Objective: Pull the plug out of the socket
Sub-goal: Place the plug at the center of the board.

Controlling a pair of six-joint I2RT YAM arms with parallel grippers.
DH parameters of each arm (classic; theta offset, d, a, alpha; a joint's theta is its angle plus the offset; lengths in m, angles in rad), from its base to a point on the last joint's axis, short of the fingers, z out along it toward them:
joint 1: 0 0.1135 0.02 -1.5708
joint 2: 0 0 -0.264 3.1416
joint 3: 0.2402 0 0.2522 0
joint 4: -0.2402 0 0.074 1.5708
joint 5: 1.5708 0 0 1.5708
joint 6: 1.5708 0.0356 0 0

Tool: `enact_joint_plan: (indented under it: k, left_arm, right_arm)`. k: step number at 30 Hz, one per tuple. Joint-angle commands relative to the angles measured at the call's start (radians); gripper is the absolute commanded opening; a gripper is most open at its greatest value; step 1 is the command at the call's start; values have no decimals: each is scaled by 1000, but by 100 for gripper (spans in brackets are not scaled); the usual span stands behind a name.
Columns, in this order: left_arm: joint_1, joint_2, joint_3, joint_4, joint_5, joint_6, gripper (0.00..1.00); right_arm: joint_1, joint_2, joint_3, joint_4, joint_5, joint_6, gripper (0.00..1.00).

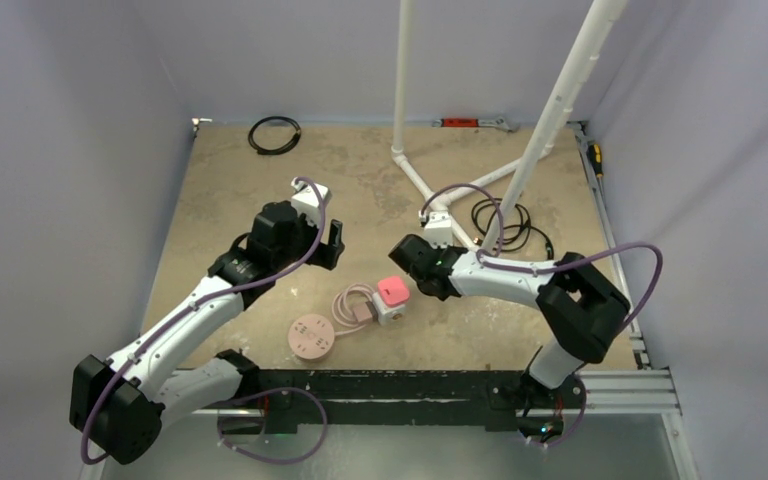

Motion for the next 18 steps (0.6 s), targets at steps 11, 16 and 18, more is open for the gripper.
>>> enact_joint_plan:
  k: [11, 16, 18]
  left_arm:
    - [3, 1, 44, -10, -15, -3, 81]
    - [3, 5, 43, -10, -12, -1, 80]
    - [3, 6, 44, -10, -12, -1, 80]
  right_arm:
    - [-2, -55, 23, 44, -66, 14, 43]
    - [-2, -160, -1, 70, -90, 0, 55]
    - [-2, -198, -13, 73, -106, -4, 56]
